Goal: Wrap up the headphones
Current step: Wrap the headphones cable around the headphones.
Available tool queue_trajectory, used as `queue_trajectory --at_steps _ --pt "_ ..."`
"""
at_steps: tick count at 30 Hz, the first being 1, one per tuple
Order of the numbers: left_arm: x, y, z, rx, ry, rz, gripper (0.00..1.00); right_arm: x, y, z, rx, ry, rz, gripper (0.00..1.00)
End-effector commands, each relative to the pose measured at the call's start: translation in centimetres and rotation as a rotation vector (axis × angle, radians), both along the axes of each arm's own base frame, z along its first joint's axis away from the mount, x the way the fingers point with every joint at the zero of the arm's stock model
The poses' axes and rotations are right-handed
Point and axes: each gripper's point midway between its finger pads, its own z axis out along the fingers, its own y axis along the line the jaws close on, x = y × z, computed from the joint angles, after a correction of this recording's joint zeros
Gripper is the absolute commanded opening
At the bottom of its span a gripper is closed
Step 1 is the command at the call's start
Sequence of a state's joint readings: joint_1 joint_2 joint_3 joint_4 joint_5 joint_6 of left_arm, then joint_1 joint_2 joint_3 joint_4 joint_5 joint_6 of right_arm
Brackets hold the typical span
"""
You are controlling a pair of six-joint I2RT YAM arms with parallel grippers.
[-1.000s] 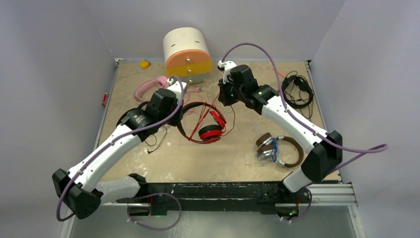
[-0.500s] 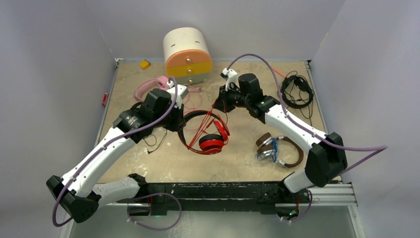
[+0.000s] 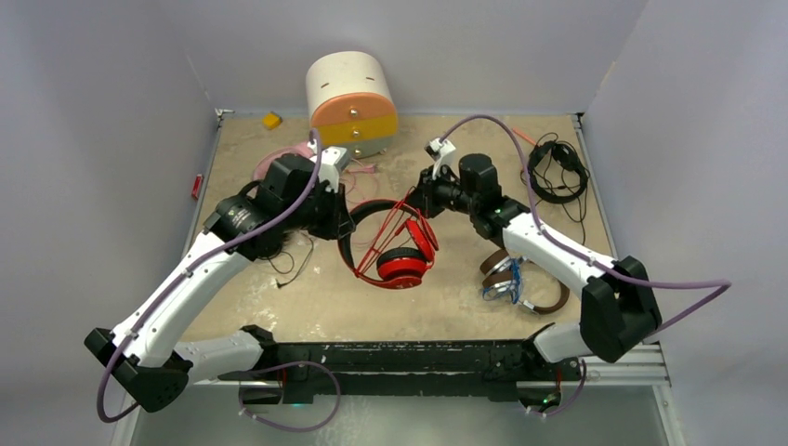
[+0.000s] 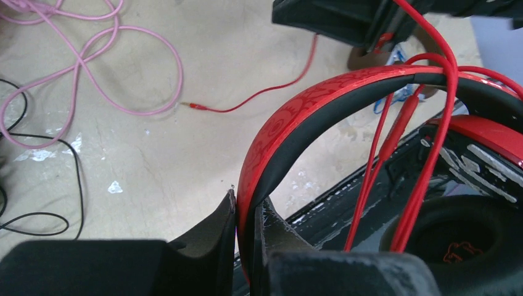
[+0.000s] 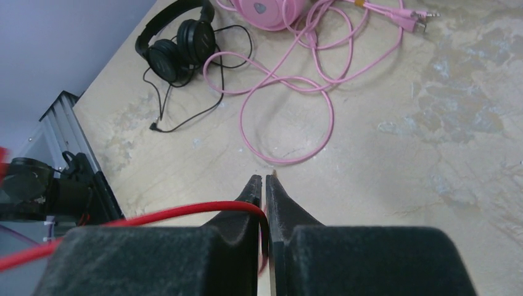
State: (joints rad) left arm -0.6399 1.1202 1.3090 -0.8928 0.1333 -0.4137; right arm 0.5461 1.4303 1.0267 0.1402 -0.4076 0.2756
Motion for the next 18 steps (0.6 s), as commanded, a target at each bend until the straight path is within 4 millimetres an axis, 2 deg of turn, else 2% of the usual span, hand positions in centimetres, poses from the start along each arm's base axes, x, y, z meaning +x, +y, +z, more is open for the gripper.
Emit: queue_trajectory --at_steps 1,5,9,14,18 --pt "-1.3 -1.9 5.2 -0.179 -0.026 -0.041 0.00 0.5 0.0 1.4 0.131 -0.089 -0.024 0.09" --pt "-1.3 -2.2 5.9 -0.200 -0.011 -0.030 0.00 -0.1 0.3 0.7 0.198 -0.105 -0.009 0.14" --pt "-0.9 -2.6 6.4 -0.225 -0.001 -0.013 0.00 0.0 0.8 0.0 0.241 -0.113 0.002 0.14" --pt "-0.4 -3.2 7.1 -0.268 0.007 0.014 0.00 -0.1 1.2 -1.9 0.268 -0.091 0.016 0.14" --pt "0.2 -3.4 7.4 -0.276 0.013 0.036 0.00 -0.2 1.3 -2.9 0.276 -0.085 0.021 0.19"
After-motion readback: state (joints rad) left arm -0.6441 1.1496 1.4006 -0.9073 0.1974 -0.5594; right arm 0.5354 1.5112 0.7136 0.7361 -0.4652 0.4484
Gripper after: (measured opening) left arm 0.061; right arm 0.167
